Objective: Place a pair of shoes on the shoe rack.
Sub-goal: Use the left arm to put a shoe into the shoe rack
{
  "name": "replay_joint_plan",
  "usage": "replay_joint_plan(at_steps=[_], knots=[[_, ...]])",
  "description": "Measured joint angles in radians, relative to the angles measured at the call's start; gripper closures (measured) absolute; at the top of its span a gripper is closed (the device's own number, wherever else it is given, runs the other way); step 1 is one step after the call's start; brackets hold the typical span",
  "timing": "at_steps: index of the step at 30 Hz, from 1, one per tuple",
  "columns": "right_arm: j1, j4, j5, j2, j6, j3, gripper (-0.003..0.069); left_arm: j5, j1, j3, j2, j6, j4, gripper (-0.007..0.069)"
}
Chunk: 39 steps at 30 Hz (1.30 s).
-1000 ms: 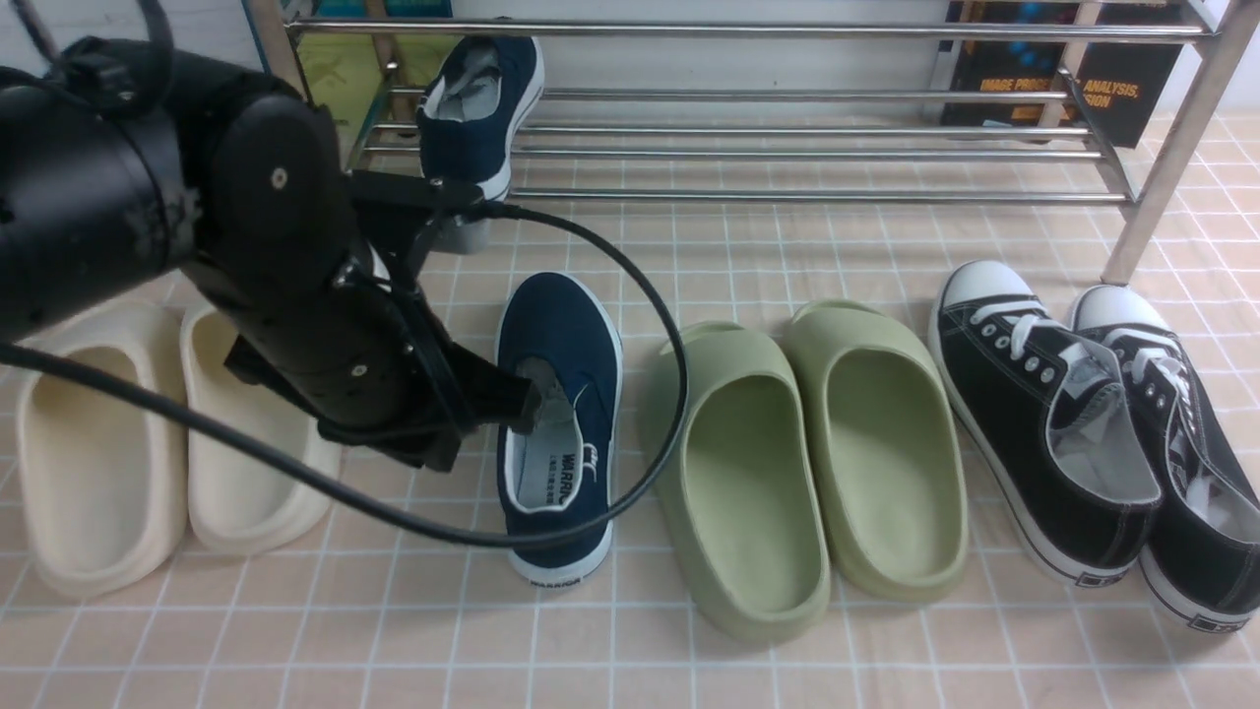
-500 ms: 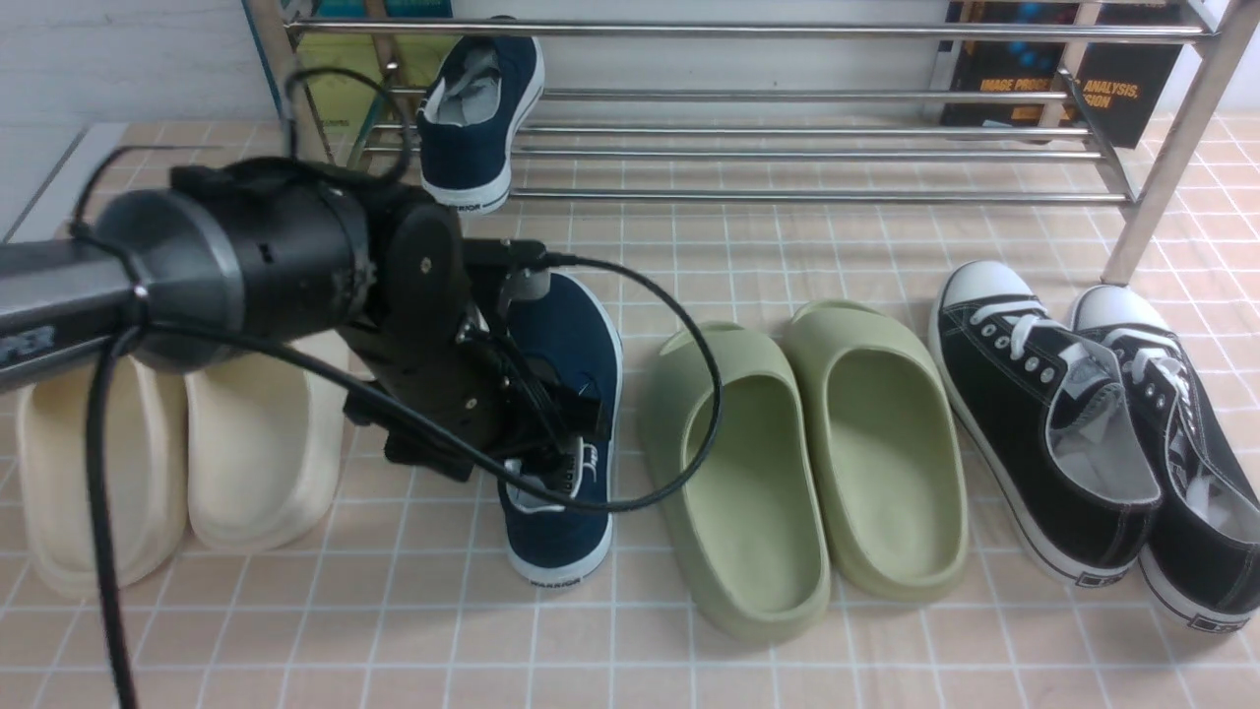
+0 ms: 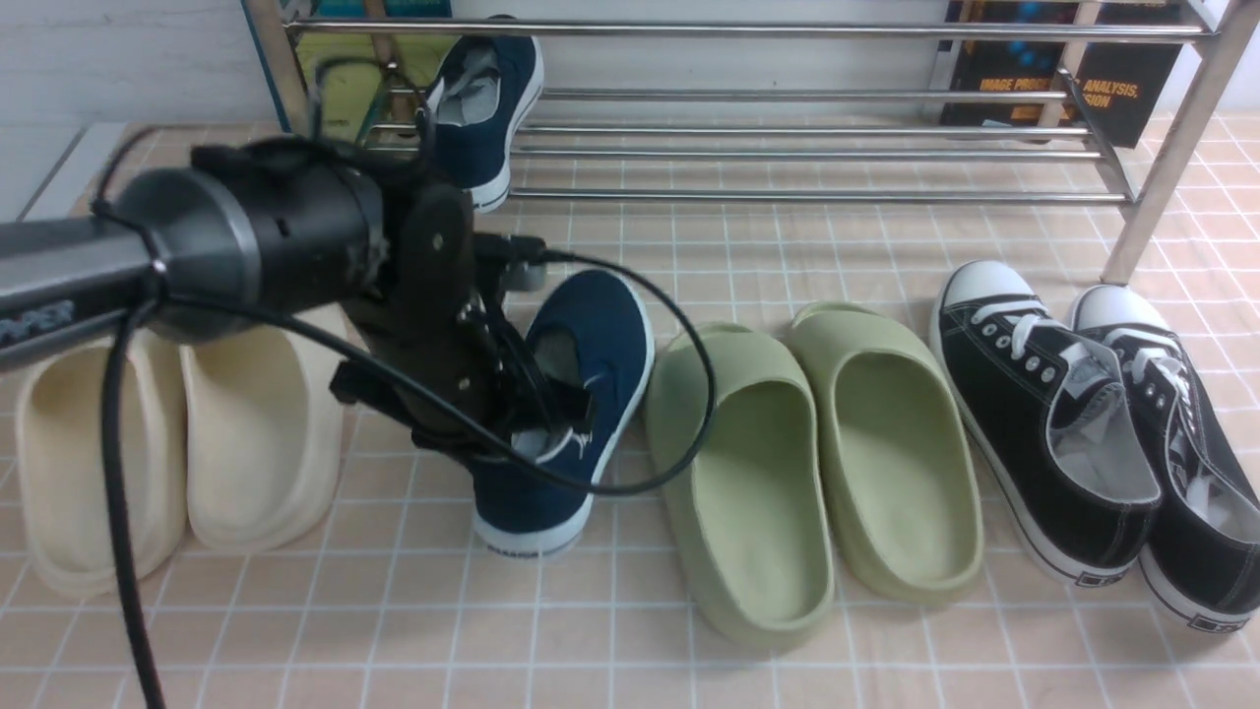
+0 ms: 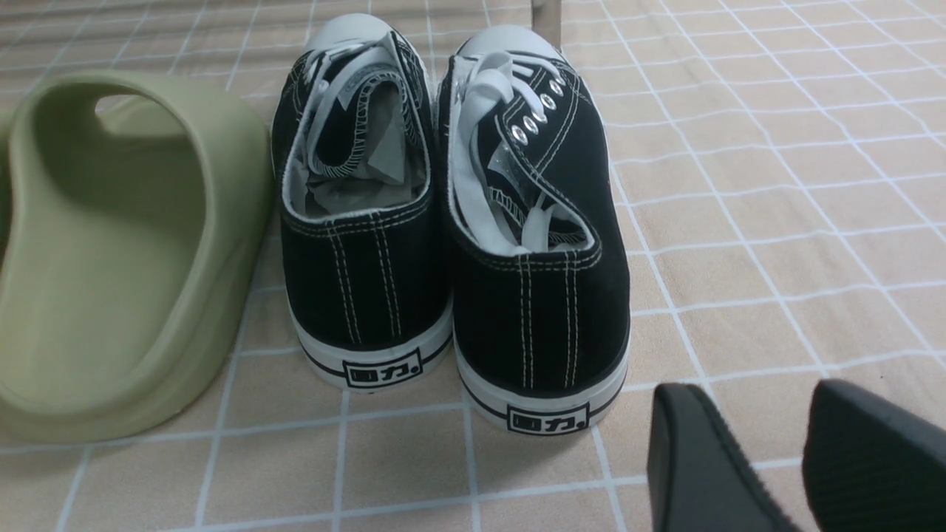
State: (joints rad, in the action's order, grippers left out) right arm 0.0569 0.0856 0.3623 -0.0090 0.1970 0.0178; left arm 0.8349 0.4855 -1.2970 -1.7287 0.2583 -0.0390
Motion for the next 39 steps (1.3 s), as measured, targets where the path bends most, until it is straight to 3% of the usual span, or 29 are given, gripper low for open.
replay_joint_plan(at_steps=[8, 20, 36, 39], knots=[[0.0, 0.0, 0.0, 0.0, 0.0, 0.0, 0.042, -0.006, -0.014, -0.197, 0.027, -0.014, -0.012, 0.0594], [0.0, 0.0, 0.0, 0.0, 0.001, 0.0, 0.042, 0.017, -0.14, -0.407, -0.193, -0.017, 0.045, 0.0594], [-0.001, 0.0, 0.0, 0.0, 0.001, 0.0, 0.042, -0.25, -0.143, -0.642, -0.425, 0.126, 0.005, 0.058], [-0.001, 0.0, 0.0, 0.0, 0.001, 0.0, 0.042, -0.286, -0.143, -0.703, -0.473, 0.136, -0.022, 0.0547]])
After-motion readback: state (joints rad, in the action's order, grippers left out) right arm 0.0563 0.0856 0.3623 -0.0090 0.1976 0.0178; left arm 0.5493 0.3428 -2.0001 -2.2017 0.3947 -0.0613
